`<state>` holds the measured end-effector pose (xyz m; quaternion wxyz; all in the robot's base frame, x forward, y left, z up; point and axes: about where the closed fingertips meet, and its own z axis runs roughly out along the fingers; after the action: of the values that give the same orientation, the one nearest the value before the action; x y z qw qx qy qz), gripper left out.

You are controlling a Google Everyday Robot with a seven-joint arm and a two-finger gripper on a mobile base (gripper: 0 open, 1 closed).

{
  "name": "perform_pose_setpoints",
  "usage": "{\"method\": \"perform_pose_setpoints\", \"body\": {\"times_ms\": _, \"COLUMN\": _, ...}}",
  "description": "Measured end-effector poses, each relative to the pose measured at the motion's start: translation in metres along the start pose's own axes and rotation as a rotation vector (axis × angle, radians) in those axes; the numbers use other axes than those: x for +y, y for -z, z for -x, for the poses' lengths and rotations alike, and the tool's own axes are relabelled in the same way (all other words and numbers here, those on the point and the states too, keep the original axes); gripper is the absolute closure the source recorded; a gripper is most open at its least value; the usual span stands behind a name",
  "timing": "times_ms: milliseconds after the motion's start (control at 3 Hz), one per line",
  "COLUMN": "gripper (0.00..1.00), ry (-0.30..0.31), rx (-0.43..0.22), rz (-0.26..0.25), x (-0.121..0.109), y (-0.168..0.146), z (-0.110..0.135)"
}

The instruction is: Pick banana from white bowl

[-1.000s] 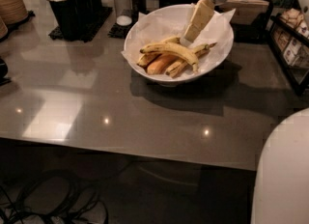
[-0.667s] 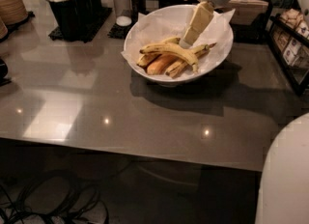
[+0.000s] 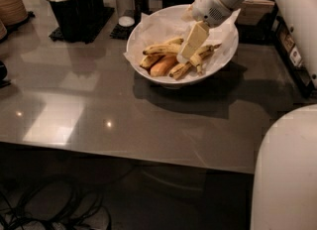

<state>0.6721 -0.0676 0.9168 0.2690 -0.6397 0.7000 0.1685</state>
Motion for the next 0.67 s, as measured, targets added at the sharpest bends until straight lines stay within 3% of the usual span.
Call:
{"method": "perform_pose_setpoints", "body": {"times_ms": 333, "gripper": 0.00, "ry": -0.030, "rx": 0.002, "rz": 0.032, "x": -0.0021, "y": -0.0198, "z": -0.0092}}
{"method": "perform_pose_setpoints", "body": {"times_ms": 667, "gripper": 0.03, "ry": -0.030, "rx": 0.002, "rz": 0.033, "x": -0.0022, "y": -0.0203, "z": -0.0094}}
